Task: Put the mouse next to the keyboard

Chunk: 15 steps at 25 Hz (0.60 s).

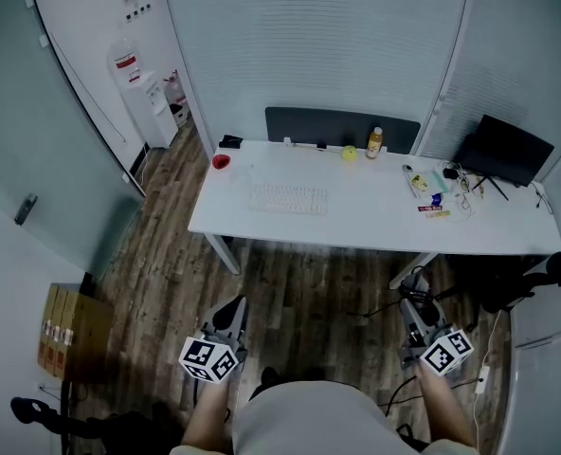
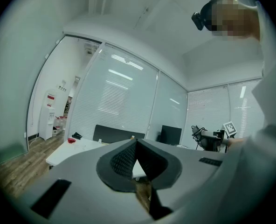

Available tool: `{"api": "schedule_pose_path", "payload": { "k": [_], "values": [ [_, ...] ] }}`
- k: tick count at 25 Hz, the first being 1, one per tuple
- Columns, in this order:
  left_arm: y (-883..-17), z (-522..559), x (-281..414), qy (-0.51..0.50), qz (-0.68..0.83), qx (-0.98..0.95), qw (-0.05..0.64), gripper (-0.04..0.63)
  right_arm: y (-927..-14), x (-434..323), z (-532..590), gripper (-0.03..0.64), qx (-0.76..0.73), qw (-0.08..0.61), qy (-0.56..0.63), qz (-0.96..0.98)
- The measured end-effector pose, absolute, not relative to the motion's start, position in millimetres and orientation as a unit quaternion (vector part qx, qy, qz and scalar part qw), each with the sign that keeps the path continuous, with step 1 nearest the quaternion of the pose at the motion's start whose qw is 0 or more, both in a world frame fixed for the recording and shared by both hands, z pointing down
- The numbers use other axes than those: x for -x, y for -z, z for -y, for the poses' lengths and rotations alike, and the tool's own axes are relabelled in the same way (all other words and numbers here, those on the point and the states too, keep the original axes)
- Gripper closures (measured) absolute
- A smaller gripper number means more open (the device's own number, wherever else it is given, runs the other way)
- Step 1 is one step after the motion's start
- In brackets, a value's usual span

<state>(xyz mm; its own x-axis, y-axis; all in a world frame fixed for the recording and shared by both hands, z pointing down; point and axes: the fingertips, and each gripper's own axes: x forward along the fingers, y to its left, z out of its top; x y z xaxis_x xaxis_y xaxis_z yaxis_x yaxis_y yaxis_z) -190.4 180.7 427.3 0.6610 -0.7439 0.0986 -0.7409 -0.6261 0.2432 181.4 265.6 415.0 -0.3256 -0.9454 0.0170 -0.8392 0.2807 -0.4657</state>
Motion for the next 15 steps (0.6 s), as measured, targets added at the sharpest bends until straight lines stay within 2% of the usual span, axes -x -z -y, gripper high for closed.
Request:
{"api": "schedule_pose_path", "payload": {
  "k": [15],
  "values": [
    [-440,-172,145,0.009,0.417,-0.898,0.140,0.578,-431,-219,-247,0.381,0.550,0.126,0.218,-0.796]
  ]
}}
